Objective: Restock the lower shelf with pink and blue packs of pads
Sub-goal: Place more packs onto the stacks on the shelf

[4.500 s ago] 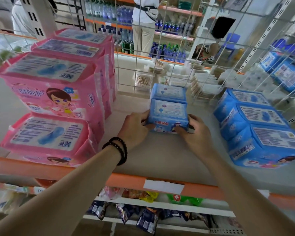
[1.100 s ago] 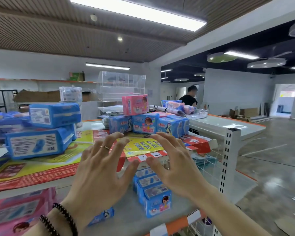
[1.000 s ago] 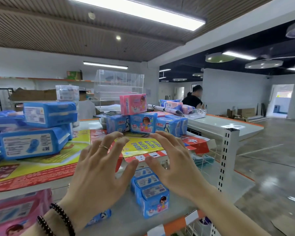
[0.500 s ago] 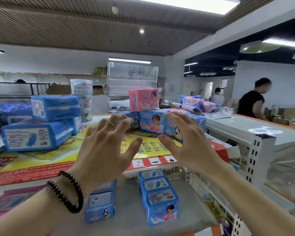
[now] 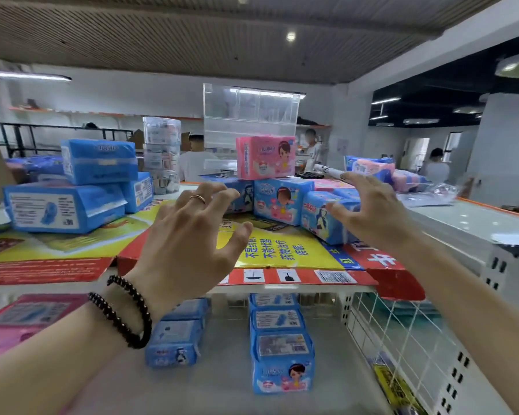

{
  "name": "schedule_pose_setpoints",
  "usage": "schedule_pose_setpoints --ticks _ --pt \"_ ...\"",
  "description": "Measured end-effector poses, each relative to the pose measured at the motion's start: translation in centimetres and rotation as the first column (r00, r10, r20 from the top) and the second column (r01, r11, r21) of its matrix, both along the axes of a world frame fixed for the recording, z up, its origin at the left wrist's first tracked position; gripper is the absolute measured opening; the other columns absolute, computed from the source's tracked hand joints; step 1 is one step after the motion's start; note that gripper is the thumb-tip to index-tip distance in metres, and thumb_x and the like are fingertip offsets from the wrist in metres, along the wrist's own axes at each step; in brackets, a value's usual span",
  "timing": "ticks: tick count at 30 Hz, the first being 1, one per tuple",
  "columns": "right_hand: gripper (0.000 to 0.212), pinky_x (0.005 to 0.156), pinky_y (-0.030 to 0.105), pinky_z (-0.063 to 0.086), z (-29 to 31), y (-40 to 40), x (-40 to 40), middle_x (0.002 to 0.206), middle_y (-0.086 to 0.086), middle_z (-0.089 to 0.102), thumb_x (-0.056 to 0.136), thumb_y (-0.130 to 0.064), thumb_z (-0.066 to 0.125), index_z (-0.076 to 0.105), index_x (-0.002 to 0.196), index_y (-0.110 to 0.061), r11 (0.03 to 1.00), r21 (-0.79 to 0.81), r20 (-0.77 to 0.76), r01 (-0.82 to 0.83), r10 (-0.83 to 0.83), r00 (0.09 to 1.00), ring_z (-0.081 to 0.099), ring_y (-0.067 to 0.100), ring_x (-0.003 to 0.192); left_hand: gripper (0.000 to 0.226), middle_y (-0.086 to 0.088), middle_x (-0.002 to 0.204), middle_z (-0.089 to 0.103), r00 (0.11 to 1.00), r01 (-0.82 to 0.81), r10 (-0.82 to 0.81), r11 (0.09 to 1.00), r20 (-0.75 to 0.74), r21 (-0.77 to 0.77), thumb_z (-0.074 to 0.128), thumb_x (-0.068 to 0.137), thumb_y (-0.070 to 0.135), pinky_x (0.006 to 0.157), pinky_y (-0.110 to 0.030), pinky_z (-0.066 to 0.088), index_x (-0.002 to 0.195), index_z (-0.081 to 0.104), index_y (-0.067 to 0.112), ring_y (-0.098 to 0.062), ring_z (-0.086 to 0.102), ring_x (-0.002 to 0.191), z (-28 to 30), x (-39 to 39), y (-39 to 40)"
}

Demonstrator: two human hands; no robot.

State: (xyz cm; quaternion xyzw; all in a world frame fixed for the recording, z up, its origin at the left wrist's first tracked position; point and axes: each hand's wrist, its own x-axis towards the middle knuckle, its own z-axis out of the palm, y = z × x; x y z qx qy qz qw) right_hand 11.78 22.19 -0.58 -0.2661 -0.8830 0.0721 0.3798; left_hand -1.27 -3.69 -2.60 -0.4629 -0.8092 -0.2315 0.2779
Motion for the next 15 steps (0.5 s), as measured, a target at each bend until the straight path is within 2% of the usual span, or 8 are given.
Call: schedule_pose_setpoints --ticks 3,6,11,15 --pt "0.075 0.112 0.052 0.036 -0.4 2.2 -1.5 0.151 0.012 0.041 0.089 -0.06 0.057 0.036 0.15 -0.023 0.992 -0.076 0.161 0.104 -0.091 0.983 0.036 0.034 0.139 0.068 0.008 0.146 0.046 1.0 -0.013 0.013 1.0 0.002 0.006 0.027 0.088 0.067 0.103 -0.048 0.037 0.139 0.048 0.027 -0.02 0.046 0.132 -0.5 -0.1 0.0" --pt "0.081 0.108 0.052 0.04 -0.9 3.2 -2.6 0.15 0.017 0.035 0.087 -0.07 0.051 0.037 0.149 -0.02 0.972 -0.082 0.293 0.221 -0.189 0.937 0.037 0.038 0.138 0.067 0.009 0.147 0.045 0.999 -0.032 0.032 0.999 0.008 0.002 0.028 0.089 0.066 0.104 -0.047 0.037 0.14 0.047 0.028 -0.02 0.044 0.132 -0.6 -0.2 0.0" --pt "0.067 0.106 0.051 0.036 -1.8 3.0 -3.9 0.143 0.026 0.032 0.088 -0.064 0.057 0.048 0.134 -0.016 0.962 -0.034 0.213 0.272 -0.258 0.942 0.033 0.045 0.134 0.063 0.007 0.144 0.047 1.0 -0.027 0.027 0.999 0.001 0.016 0.034 0.09 0.062 0.104 -0.049 0.04 0.138 0.049 0.025 -0.021 0.046 0.131 -0.9 -0.5 -0.5" --pt "0.056 0.096 0.048 0.044 -2.2 3.1 -4.3 0.129 0.026 0.046 0.086 -0.055 0.065 0.052 0.122 -0.015 0.979 -0.07 0.15 0.193 -0.181 0.972 0.049 0.044 0.119 0.058 0.006 0.141 0.049 1.0 -0.012 0.013 1.0 -0.01 0.023 0.038 0.092 0.058 0.102 -0.051 0.042 0.137 0.05 0.022 -0.023 0.048 0.129 -1.0 -0.8 -1.3"
